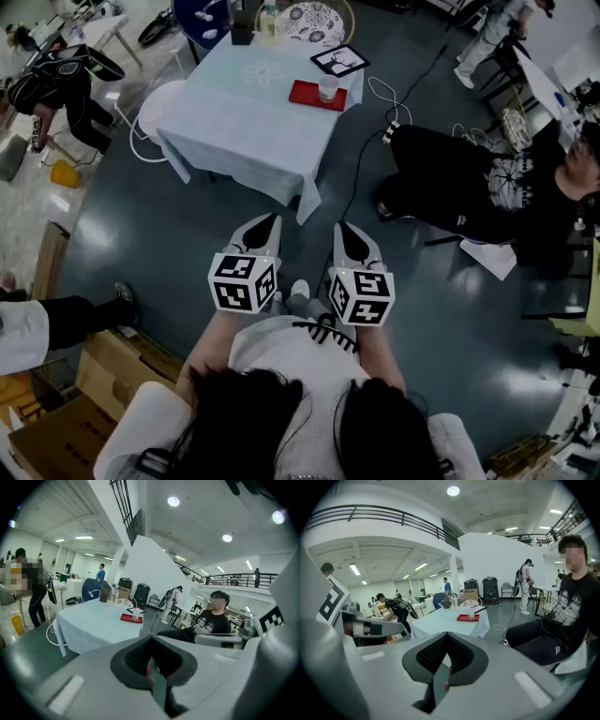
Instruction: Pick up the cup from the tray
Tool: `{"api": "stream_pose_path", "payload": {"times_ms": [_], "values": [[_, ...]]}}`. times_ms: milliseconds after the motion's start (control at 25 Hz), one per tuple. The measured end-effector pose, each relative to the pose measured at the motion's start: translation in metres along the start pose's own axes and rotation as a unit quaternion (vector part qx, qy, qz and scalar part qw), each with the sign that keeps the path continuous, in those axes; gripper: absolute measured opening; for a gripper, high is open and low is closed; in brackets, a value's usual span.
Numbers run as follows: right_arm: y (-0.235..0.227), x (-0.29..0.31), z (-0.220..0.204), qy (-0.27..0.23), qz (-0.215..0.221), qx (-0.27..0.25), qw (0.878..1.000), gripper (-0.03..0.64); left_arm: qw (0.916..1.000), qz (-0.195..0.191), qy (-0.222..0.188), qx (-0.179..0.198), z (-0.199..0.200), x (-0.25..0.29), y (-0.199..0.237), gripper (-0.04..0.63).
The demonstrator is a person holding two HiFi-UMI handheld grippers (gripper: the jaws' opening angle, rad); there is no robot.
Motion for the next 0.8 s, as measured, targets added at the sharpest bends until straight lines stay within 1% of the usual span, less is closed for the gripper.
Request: {"api": "stream_pose_path", "payload": {"times_ms": [120,280,640,800], "values": [[0.001,-0.002,-0.005,0.006,-0.001,0.002,1.000,0.024,1.0000,0.000,0.003,-0.009,-0.002,-0.002,0.001,0.000],[0.001,-0.003,-0.008,0.011,0.000,0.008,1.000,0.023,0.9997,-0.011,0.008,-0.021,-0.003,-0.001,0.001,0.000],[-0.011,-0.007,-0.012,0.011,-0.010,0.015,1.000,0.024,0.9998,-0.017,0.013,0.004,-0.005,0.007,-0.017,0.000],[-0.016,-0.005,-0.013,0.019,0.002,0.034,0.999,0.026,0.9998,-0.012,0.017,0.006,-0.005,0.011,-0.021,0.000]]}}
Point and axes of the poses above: the fingertips, and each gripper's own axes: x forward along the fingers, y to its left, z out of its top, the point moved 7 cm from there along -x, backward along the fingers, and after that the axes turned 6 degrees about x, right-handed, at the moved point
